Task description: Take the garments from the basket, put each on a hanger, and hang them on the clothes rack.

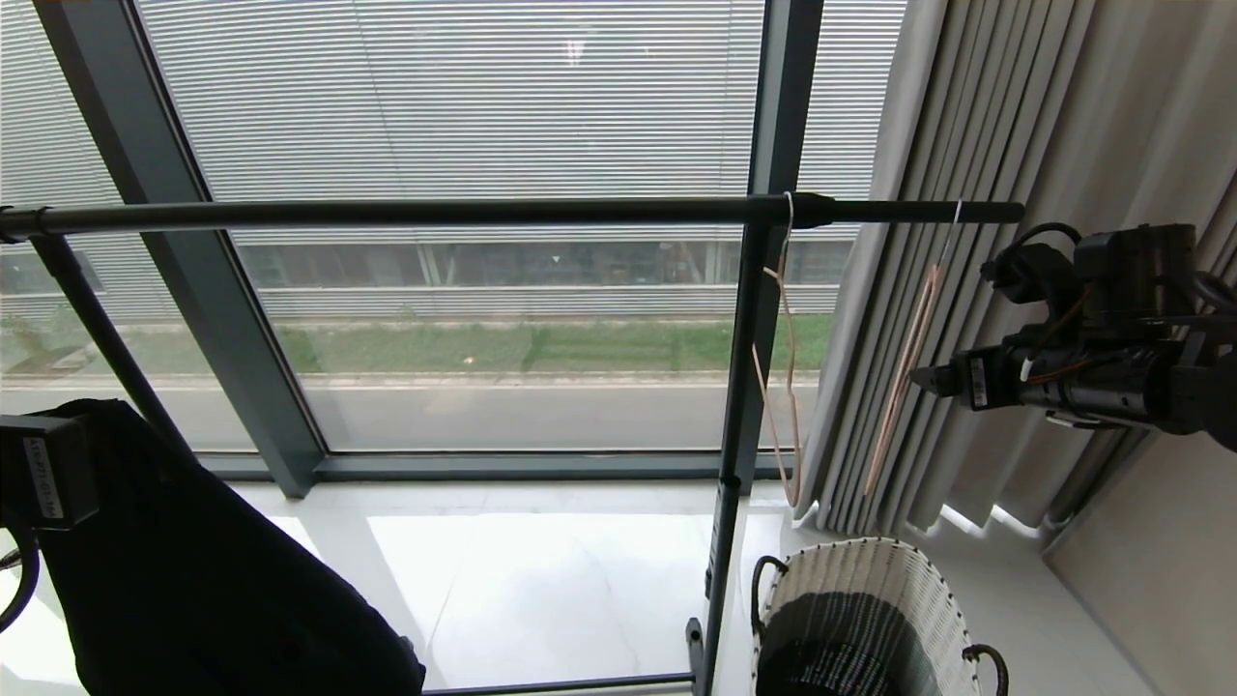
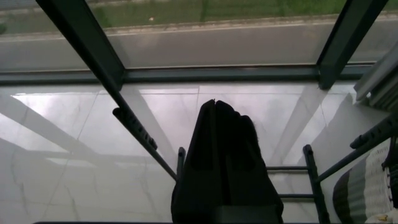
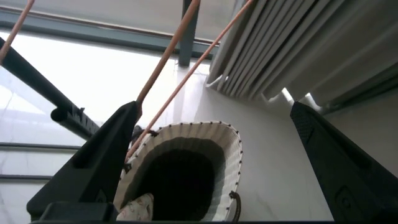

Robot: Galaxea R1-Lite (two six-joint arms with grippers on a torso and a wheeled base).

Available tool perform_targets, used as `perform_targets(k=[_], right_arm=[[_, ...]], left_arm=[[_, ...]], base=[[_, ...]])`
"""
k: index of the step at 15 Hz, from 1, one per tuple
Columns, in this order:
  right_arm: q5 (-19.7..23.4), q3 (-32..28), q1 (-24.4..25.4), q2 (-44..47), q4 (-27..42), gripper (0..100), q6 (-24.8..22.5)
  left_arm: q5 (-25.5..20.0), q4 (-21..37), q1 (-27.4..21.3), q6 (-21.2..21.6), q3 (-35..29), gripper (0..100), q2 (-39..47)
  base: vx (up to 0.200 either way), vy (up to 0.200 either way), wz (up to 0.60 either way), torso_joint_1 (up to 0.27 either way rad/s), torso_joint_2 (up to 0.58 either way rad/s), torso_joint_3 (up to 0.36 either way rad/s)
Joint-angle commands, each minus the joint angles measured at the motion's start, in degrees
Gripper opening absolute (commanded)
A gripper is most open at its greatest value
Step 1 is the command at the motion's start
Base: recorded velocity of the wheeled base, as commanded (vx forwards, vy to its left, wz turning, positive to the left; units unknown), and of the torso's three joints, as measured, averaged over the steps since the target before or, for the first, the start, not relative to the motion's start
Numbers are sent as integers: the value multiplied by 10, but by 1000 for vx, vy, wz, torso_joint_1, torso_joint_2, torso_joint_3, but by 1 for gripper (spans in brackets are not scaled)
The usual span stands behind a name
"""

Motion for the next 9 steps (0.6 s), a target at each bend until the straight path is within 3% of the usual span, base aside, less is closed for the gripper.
perform_targets(k=[1,9], right_arm=[[0,0,-4,6,0,100,0],[2,0,-1,6,-11,100,10]], left_arm=[[0,0,0,0,1,0,1],[0,0,1,0,1,0,-1]], base=[[0,0,0,0,0,0],[0,0,0,0,0,0]])
